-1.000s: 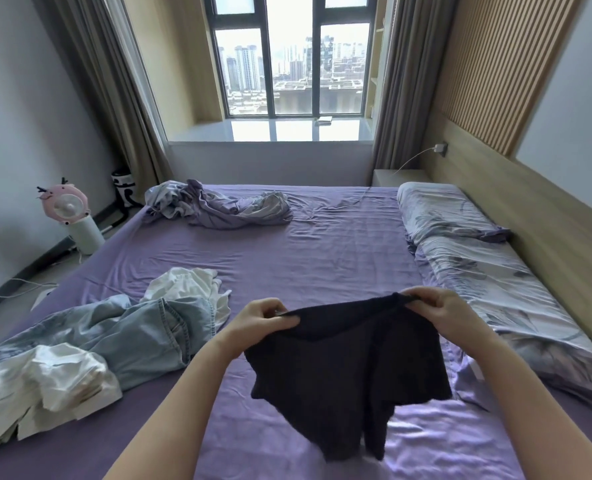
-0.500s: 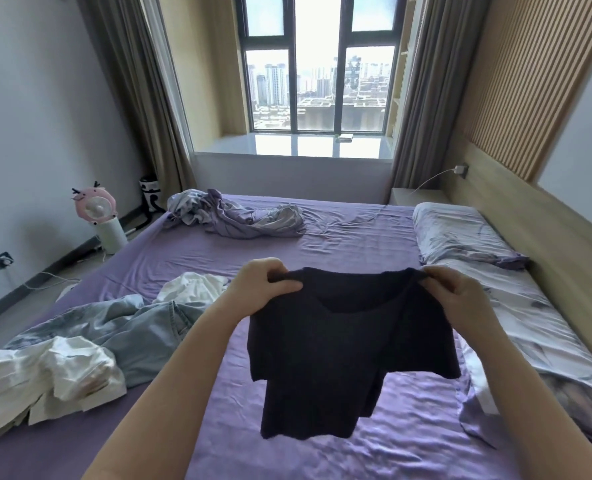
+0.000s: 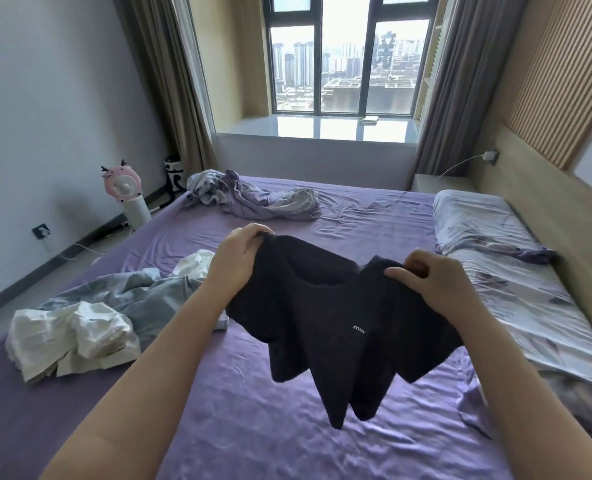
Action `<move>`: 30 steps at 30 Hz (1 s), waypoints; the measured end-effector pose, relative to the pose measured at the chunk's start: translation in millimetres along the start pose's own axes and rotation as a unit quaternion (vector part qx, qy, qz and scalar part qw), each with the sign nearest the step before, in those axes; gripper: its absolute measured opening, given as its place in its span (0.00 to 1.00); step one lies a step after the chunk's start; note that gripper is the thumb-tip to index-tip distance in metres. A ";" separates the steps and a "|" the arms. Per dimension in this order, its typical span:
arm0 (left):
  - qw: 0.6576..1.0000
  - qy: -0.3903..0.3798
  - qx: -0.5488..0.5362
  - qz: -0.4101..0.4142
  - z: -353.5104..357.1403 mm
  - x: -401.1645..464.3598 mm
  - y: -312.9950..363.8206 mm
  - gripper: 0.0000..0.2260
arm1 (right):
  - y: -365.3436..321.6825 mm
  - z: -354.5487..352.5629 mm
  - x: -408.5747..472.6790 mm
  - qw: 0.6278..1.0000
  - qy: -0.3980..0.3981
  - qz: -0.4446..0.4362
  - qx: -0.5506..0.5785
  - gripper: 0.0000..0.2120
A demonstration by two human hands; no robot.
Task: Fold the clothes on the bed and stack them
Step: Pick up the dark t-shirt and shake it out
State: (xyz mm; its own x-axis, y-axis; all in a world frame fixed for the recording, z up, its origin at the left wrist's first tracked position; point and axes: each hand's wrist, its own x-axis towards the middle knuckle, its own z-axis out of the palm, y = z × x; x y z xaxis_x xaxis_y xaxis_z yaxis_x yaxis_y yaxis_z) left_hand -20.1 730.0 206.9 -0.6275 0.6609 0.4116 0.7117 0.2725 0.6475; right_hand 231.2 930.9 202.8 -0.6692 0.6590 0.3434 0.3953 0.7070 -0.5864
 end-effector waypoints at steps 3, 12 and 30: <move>0.997 0.064 0.008 -0.036 0.4 -7.2 -0.6 0.04 | 0.6 2.7 -5.1 0.999 -0.038 -0.013 0.017 0.14; 0.988 0.103 0.119 0.013 -33.7 -9.3 -21.2 0.08 | -10.7 6.4 -14.5 0.995 -0.030 0.025 0.090 0.06; 0.968 -0.088 0.173 0.159 -119.8 -59.9 -91.6 0.20 | -126.6 53.5 -95.1 0.980 0.160 0.105 0.057 0.06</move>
State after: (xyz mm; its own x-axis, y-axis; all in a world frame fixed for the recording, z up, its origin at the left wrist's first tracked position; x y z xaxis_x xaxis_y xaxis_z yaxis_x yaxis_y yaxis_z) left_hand -85.4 581.7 199.7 -0.3176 0.8505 0.4192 0.9424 0.2340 0.2392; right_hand 211.1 765.0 205.1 -0.3423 0.8462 0.4083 0.4178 0.5264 -0.7406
